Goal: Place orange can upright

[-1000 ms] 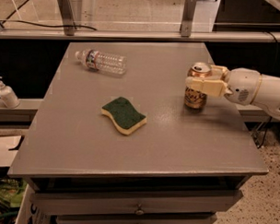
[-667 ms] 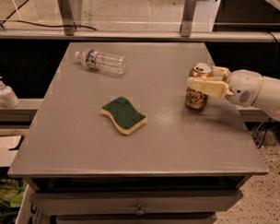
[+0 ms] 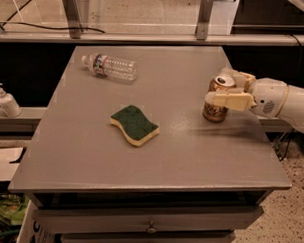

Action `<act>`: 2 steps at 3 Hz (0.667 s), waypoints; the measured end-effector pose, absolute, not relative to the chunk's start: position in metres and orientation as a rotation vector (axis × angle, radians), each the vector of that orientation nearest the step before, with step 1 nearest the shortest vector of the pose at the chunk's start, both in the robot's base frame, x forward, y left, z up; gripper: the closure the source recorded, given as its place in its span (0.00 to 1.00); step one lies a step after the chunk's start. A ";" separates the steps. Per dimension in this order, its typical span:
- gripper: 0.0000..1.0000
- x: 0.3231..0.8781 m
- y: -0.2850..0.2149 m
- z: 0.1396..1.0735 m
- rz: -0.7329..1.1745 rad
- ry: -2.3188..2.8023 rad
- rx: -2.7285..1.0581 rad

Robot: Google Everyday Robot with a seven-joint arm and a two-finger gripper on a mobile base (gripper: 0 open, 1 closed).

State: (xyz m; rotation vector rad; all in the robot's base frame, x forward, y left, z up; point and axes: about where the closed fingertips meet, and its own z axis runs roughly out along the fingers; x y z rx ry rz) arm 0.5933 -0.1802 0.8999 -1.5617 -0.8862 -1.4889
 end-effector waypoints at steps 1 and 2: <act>0.00 0.589 -0.186 0.903 -1.496 -0.889 -1.558; 0.00 0.581 -0.206 0.913 -1.531 -0.889 -1.570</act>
Offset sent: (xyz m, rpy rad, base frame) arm -0.0248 -0.0604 0.0258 -0.0467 -0.1070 -0.0776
